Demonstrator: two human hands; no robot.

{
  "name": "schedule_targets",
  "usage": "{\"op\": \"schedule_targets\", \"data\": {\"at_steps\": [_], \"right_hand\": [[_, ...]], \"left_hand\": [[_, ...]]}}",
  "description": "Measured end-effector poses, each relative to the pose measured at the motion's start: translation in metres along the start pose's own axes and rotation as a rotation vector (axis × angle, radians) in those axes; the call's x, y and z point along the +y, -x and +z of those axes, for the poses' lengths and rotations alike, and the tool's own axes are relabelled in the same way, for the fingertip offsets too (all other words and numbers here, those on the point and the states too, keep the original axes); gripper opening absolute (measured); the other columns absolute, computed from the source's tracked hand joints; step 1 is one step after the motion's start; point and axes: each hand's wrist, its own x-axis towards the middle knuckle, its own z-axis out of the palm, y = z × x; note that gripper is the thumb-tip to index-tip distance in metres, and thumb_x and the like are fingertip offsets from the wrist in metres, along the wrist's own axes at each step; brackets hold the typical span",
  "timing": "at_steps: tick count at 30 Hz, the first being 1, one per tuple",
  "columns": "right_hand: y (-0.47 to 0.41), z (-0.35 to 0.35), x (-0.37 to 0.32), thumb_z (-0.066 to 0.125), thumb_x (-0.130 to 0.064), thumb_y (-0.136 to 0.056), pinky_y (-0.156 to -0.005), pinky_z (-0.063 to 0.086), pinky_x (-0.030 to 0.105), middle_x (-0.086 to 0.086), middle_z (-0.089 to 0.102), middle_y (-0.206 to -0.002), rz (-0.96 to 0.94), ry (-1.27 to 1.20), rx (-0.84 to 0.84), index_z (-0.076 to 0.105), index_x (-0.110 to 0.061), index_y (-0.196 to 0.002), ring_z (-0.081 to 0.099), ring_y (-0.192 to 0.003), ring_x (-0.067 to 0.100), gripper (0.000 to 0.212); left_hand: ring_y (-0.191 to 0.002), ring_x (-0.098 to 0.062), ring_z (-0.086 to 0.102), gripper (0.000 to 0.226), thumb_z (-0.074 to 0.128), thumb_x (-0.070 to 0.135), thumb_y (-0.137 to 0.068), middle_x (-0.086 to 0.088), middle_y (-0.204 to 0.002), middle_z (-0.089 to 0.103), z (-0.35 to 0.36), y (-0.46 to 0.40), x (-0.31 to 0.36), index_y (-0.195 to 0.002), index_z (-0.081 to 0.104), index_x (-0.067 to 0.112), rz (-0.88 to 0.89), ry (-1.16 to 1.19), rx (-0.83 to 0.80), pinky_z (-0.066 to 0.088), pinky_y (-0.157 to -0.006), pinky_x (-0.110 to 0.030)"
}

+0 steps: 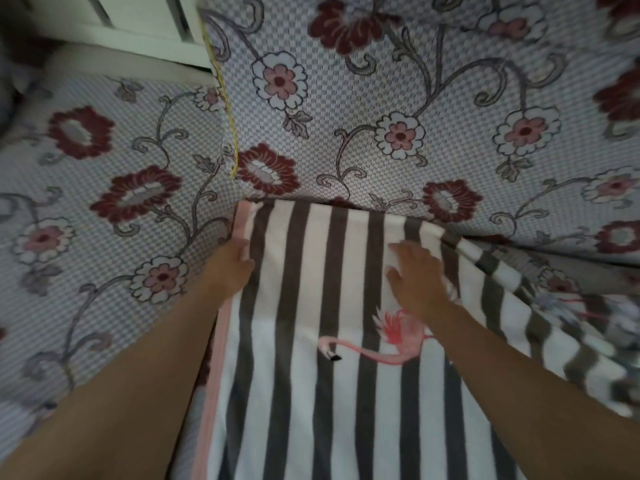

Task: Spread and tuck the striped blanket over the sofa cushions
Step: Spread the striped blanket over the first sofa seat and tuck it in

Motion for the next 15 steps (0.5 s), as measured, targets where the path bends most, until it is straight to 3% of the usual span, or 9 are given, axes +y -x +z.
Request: {"op": "schedule_targets", "data": {"at_steps": [2,5,10,14,15], "right_hand": [[0.029,-0.004,-0.023,0.041,-0.028,-0.091,-0.101,0.037,0.042,0.005,0.049,-0.137,-0.146,-0.072,-0.049,0.051,-0.018,-0.130,0.047,-0.124,0.029,0.041],[0.068,-0.011,-0.051,0.046,-0.021,-0.093,-0.106,0.032,0.040,0.000,0.045,-0.143,-0.326,-0.095,-0.175,0.049,-0.022,-0.133,0.042,-0.131,0.024,0.040],[0.121,-0.017,-0.070,0.044,-0.021,-0.096,-0.108,0.031,0.042,-0.001,0.050,-0.139,-0.340,-0.205,-0.295,0.052,-0.023,-0.131,0.044,-0.126,0.023,0.037],[0.169,-0.002,-0.067,0.046,-0.022,-0.096,-0.107,0.029,0.038,0.000,0.051,-0.137,-0.380,-0.155,-0.336,0.052,-0.022,-0.130,0.045,-0.124,0.022,0.035],[0.181,0.004,-0.066,0.045,-0.021,-0.096,-0.104,0.028,0.035,0.000,0.052,-0.134,-0.398,-0.139,-0.339,0.053,-0.022,-0.130,0.046,-0.122,0.022,0.035]], "left_hand": [[-0.124,-0.034,0.050,0.047,0.059,0.006,-0.088,-0.018,-0.135,0.052,0.006,0.032,-0.005,-0.133,0.048,0.001,0.009,0.009,-0.049,0.041,-0.105,-0.044],[-0.116,-0.038,0.057,0.044,0.060,0.002,-0.085,-0.021,-0.127,0.058,0.010,0.074,-0.013,-0.129,0.052,0.003,-0.041,0.119,-0.061,0.045,-0.101,-0.049],[-0.122,-0.025,0.051,0.040,0.056,-0.002,-0.087,-0.013,-0.130,0.054,0.011,0.157,-0.031,-0.127,0.053,-0.001,-0.074,0.181,-0.111,0.040,-0.107,-0.042],[-0.127,-0.029,0.047,0.044,0.057,0.003,-0.088,-0.003,-0.135,0.047,0.021,0.224,-0.070,-0.131,0.048,0.001,-0.152,0.057,-0.083,0.038,-0.106,-0.033],[-0.127,-0.032,0.046,0.048,0.059,0.007,-0.087,-0.011,-0.136,0.048,0.028,0.236,-0.082,-0.133,0.046,0.001,-0.179,-0.032,-0.079,0.037,-0.105,-0.034]]}}
